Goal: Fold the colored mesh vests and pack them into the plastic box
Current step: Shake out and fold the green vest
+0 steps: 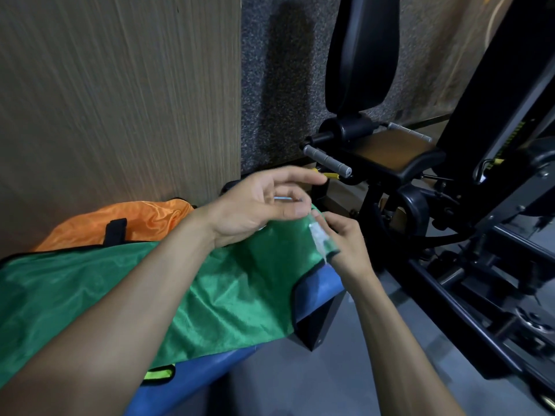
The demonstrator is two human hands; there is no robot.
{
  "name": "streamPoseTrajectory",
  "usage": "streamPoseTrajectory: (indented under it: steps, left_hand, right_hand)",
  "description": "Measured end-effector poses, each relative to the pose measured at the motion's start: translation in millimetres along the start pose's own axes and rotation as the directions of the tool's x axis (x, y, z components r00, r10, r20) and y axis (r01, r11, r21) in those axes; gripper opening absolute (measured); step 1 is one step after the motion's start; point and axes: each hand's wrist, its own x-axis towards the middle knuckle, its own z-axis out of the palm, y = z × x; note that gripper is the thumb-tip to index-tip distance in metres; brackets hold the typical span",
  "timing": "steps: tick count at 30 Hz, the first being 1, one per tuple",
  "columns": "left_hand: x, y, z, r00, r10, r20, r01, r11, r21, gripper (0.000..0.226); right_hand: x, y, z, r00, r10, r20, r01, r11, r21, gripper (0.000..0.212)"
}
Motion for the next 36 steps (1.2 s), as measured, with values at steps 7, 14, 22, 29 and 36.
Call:
streamPoseTrajectory:
  steps: [7,14,22,29,36]
  left_hand:
    - [22,-31,10,0.953,0.056,-0.298,0.024,0.966,0.258,0.022]
    - [32,-43,18,0.899,0.215,-0.382,-0.038,0.906,0.422,0.011]
    - [39,-46,15,0.954,0.021,-0.299,0.086,0.936,0.342,0.034]
    - [42,-53,4,0.969,-0.022,-0.246,0.125,0.902,0.414,0.011]
    - [-16,-58,10,0.925,0.266,-0.273,0.072,0.58,0.812,0.017]
  right_hand:
    - [-4,-13,-8,0.991,0.068,0.115,-0.088,0.979,0.182,0.052]
    - [-3,-16,-13,0.99,0.045,0.137,-0.073,0.975,0.211,0.042]
    - [-4,-14,-24,0.974,-0.068,0.217,0.043,0.992,0.122,0.025]
    - [1,-1,-36,0.974,-0.124,0.19,0.169,0.954,-0.246,0.023]
    - [19,50,-43,0.992,0.039,-0.119,-0.096,0.844,-0.527,0.032]
